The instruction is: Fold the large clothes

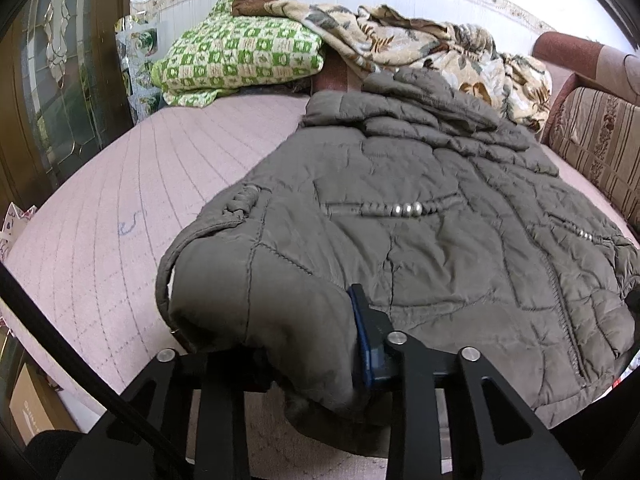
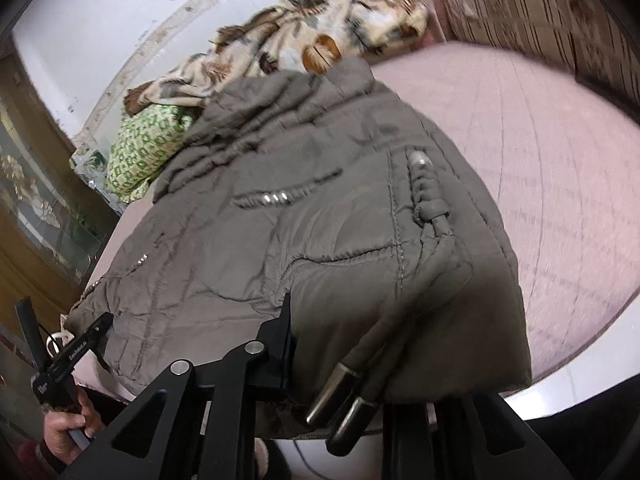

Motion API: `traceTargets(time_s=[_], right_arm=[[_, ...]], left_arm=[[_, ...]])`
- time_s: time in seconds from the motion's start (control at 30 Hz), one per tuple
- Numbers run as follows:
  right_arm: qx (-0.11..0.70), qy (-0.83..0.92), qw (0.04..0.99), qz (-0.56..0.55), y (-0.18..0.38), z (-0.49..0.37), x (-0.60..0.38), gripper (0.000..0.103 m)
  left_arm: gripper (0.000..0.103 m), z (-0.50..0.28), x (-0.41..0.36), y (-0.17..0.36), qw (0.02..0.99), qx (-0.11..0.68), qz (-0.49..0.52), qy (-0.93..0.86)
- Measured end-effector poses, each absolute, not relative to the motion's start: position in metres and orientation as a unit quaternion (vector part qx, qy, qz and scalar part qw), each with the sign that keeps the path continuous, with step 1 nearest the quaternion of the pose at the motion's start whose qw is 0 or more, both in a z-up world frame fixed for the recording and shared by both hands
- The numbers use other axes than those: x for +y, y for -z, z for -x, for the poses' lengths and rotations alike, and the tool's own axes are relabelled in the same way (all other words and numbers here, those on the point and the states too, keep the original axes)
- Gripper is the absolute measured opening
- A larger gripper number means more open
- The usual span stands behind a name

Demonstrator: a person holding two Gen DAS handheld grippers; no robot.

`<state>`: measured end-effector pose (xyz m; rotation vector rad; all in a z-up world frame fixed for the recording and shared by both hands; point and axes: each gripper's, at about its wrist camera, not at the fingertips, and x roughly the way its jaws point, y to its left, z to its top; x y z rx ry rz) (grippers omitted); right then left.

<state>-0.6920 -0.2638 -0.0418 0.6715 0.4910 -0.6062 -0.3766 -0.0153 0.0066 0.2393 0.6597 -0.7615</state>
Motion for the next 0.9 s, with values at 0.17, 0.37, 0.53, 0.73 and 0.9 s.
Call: traceTargets(time_s=[0.17,0.37,0.53,0.73,0.9], right_arm=[[0.22,0.291,0.885,-0.289,0.025,0.695,-0.257,0.019],[0.205,0.293,0.895,-0.267,0.011,0.698,-0.25,0.018],[0.197,0.293,0.899,-0.259,-0.001,0.7,-0.247,0.018],[0.191,0.29,0.904,-0.249,-0.018,0.703,-0.244,0.018],[0.182,0.291,0.91,-0.235,-0.036,0.704,-0.243,0.018]], left_arm=[[0.021,0.381,-0.014,-0.017,0.873,0.294,-0.114,0.374],[0.019,0.387,-0.012,-0.028,0.877,0.274,-0.114,0.378],[0.019,0.391,-0.01,-0.032,0.878,0.269,-0.115,0.379],[0.019,0.396,-0.006,-0.045,0.88,0.259,-0.103,0.383],[0.019,0.396,-0.005,-0.062,0.884,0.242,-0.099,0.388]])
